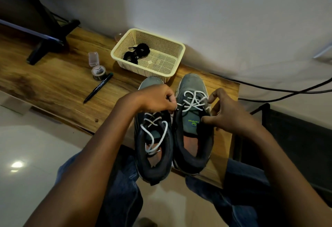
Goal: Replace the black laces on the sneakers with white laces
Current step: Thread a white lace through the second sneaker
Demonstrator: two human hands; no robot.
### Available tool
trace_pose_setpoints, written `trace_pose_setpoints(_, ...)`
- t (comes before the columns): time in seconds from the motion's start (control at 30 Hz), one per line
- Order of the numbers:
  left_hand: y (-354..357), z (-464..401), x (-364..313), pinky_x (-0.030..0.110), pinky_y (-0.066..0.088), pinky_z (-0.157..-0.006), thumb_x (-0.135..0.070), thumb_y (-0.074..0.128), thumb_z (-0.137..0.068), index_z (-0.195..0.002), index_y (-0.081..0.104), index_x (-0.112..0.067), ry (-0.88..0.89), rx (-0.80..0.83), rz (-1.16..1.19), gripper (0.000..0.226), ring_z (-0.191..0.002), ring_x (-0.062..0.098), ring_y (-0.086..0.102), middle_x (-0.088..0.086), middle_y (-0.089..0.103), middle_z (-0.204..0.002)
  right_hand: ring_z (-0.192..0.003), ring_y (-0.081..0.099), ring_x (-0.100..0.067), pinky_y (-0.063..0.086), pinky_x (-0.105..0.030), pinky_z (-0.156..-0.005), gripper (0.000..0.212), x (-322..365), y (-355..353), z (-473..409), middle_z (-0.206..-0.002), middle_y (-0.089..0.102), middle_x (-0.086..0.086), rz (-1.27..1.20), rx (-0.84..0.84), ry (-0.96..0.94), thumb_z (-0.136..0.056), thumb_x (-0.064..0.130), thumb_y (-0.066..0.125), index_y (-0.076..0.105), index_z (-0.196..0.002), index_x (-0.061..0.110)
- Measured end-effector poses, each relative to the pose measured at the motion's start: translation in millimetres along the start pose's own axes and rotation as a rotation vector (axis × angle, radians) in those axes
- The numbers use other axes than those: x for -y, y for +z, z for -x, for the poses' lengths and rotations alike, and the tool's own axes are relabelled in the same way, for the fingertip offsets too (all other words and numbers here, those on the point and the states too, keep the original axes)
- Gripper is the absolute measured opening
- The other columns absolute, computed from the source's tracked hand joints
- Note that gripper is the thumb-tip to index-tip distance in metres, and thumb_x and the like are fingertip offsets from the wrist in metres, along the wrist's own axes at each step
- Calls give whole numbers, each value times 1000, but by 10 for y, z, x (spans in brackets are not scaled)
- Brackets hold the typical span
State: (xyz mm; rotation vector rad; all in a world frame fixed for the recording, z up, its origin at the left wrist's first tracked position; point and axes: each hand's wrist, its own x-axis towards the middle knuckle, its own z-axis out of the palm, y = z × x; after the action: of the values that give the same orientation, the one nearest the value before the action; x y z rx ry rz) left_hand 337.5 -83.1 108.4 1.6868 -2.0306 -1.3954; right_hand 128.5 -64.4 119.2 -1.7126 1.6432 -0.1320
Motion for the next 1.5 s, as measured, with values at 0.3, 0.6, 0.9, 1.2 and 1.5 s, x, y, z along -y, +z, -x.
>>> trace_pose_setpoints(0.3,-322,183,206,30,46,-75,-13,64,-88,-86,67,-8,-127,-161,-59,7,-80,16,62,1,67,-82,-63,68,-32,52,-34,-55,29,-126,-10,-68,-76,67,-14,-96,7,87,-75,7,73,47,-86,14)
trace_pose_setpoints(0.6,-397,157,363,38,45,-88,-36,59,-91,-86,65,-22,-449,-428,-356,16,-102,31,61,9,67,-110,-57,68,-28,55,-36,-54,25,-145,14,-106,-75,66,-11,-145,53,120,-79,14,72,48,-84,14)
trace_pose_setpoints(0.9,-396,104,397,42,38,-100,-34,56,-91,-101,66,-20,-565,-627,-411,19,-109,32,58,6,66,-110,-63,69,-27,54,-31,-53,38,-131,-39,-61,-87,66,-10,-180,83,166,-79,24,76,44,-97,14)
trace_pose_setpoints(1.2,-84,34,85,41,16,-102,-56,55,-87,-105,64,-39,-64,-316,-436,26,-129,18,29,-9,52,-131,-73,70,-28,60,-42,-63,40,-104,-25,-70,-91,66,-11,-168,75,110,-76,24,79,50,-101,11)
trace_pose_setpoints(1.5,-129,23,97,45,25,-96,-50,41,-96,-71,63,-25,-8,-434,-222,42,-97,16,49,-12,59,-76,-80,67,-27,58,-46,-69,40,-106,-23,-73,-91,64,-7,-164,47,70,-72,25,82,53,-96,13)
